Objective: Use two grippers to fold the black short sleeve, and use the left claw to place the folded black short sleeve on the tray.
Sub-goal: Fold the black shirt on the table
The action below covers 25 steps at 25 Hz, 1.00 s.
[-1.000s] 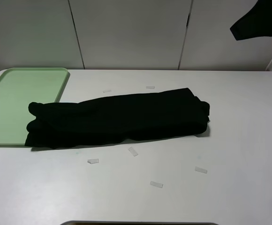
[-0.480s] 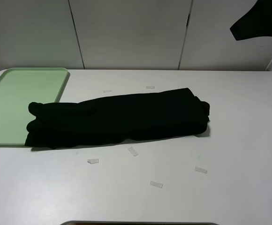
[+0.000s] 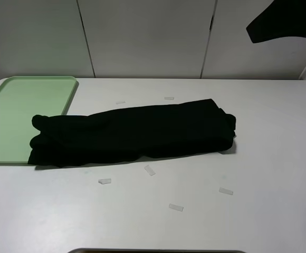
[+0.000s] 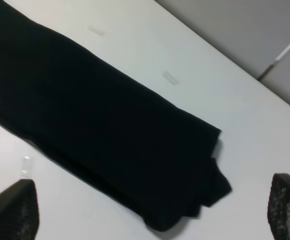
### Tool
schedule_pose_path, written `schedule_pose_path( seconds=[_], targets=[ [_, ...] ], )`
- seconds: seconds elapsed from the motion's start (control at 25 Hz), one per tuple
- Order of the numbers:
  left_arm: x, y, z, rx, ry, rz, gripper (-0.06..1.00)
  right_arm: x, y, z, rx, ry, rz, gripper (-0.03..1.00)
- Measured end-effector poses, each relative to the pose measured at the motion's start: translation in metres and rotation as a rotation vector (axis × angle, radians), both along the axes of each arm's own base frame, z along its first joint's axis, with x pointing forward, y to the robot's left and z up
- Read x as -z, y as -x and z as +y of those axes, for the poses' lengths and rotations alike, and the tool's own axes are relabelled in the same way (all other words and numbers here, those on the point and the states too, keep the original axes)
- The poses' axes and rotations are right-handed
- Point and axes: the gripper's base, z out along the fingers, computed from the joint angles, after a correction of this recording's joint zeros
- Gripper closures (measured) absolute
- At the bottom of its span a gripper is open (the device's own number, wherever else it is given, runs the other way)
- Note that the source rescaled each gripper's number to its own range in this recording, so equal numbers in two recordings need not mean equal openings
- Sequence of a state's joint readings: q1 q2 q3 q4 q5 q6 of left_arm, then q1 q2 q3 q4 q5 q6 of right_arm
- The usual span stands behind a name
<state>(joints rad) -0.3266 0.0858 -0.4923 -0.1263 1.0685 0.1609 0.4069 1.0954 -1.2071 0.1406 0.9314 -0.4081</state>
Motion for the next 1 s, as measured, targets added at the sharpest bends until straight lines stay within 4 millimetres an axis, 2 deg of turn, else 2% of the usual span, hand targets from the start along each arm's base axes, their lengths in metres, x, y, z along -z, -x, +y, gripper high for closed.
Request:
schedule_pose_path(
  seconds=[0.16,0.6,0.8,1.0],
  targets=[
    [0.001,0.011,0.003,-0.059,0.024,-0.079,-0.05,0.0,0.0,0.0,0.0,-0.007,0.003,-0.03],
    [0.001,0.011,0.003,-0.08,0.025,-0.084,-0.05,0.005,-0.005,0.004,-0.003,-0.009,0.037,-0.03],
    [0.001,0.011,0.003,-0.08,0.025,-0.084,-0.05,0.031,-0.027,0.015,-0.007,0.017,0.153,-0.03],
    [0.001,0.011,0.003,-0.08,0.025,-0.084,-0.05,0.073,-0.056,0.031,-0.012,0.053,0.342,-0.03]
  ],
)
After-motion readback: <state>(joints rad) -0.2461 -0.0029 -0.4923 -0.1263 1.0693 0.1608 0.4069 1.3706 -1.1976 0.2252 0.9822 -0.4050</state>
